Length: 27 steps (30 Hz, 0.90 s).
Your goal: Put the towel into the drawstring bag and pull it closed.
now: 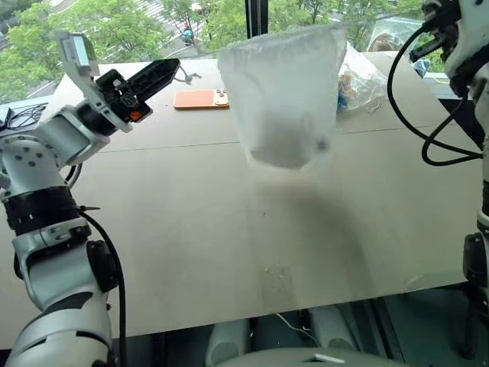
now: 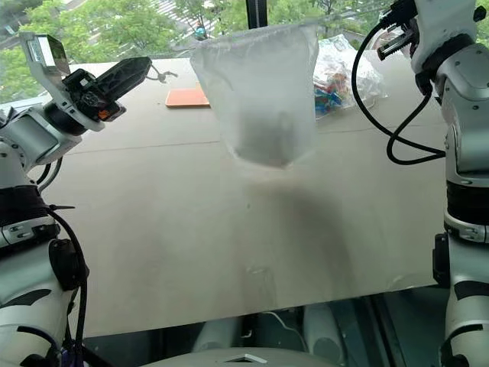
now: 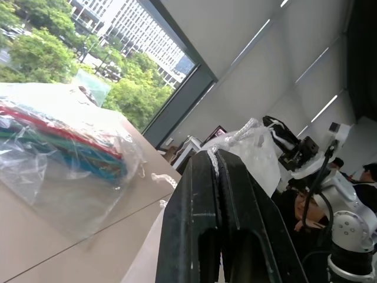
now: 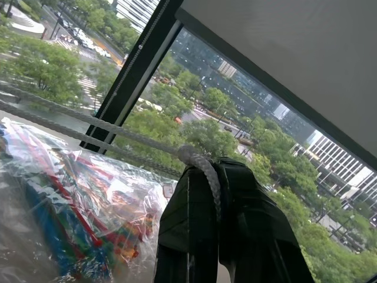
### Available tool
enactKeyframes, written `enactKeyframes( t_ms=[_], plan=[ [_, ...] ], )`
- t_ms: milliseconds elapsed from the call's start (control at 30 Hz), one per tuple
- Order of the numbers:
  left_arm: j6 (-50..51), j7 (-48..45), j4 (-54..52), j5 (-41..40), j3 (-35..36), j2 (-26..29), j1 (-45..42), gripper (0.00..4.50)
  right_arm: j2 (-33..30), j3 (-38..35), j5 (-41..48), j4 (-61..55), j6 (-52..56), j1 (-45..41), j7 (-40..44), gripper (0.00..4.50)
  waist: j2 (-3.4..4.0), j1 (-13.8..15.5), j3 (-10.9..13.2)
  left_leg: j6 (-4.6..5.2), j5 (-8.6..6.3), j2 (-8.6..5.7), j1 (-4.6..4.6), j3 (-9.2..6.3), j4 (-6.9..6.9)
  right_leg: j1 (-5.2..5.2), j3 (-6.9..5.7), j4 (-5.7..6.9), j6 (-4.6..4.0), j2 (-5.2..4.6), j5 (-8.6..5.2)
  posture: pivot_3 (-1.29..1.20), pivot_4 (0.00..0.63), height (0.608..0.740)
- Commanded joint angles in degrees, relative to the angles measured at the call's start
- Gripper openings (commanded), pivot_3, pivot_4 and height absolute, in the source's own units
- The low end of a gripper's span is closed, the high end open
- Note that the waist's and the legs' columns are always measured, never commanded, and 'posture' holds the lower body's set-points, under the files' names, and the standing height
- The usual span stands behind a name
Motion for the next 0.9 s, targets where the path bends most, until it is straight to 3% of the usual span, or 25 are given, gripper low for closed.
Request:
enactKeyframes(
  t_ms=[33, 133, 400, 633, 800, 900],
  plan=[
    [-11.5, 2.3, 8.6, 10.2, -0.3, 1.4, -1.9, 0.05, -5.4, -5.6, -5.5, 2.0, 0.6, 3.5, -3.2, 0.0, -0.01, 0.2, 0.0, 0.0, 0.0, -0.03, 0.0, 0.04, -0.01, 0.01, -0.01, -0.01, 0.0, 0.0, 0.0, 0.0, 0.15, 0.74],
    [-17.0, 3.5, 14.8, 14.5, -0.1, 0.9, -3.9, 0.05, -8.9, -7.7, -9.2, 6.8, -1.1, 6.1, -7.5, 0.0, -0.02, 0.3, 0.0, 0.01, -0.01, -0.09, -0.02, 0.17, 0.01, 0.02, -0.02, -0.04, 0.0, -0.04, 0.0, 0.0, 0.15, 0.74],
    [-15.4, 2.0, 15.6, 13.1, 4.0, -0.7, -6.6, 0.05, -12.1, -11.2, -10.6, 9.1, -5.1, 7.5, -8.7, 0.0, -0.02, -0.4, 0.0, 0.0, 0.0, -0.04, -0.02, 0.13, -0.14, -0.07, -0.03, -0.05, 0.03, -0.17, 0.0, 0.0, 0.15, 0.74],
    [-7.9, 0.4, 3.0, 10.9, 2.3, -5.0, 1.7, 0.05, -3.1, -12.5, 12.3, -12.1, 3.8, 16.1, 9.8, 0.0, -0.02, -1.3, 0.0, 0.09, -0.05, 0.07, 0.06, 0.06, -0.07, 0.0, 0.0, 0.14, 0.06, -0.13, 0.02, 0.0, 0.15, 0.74],
    [-2.7, 2.1, -10.9, 8.7, -1.5, -10.9, 9.9, 0.05, 2.1, -12.8, 22.6, -19.2, 12.1, 10.5, 8.9, 0.0, -0.01, -1.0, 0.0, 0.12, -0.07, 0.06, 0.0, 0.03, 0.07, 0.0, 0.0, 0.16, 0.09, -0.18, 0.04, 0.0, 0.15, 0.74],
    [-0.4, 4.1, -18.5, 7.7, -4.2, -14.3, 13.8, 0.05, 1.1, -11.2, 21.8, -18.4, 12.6, 7.9, 8.4, 0.0, -0.02, -0.4, 0.0, 0.12, -0.07, 0.05, 0.01, 0.03, 0.16, 0.02, 0.01, 0.21, 0.12, -0.2, 0.06, 0.0, 0.15, 0.74]
  ],
)
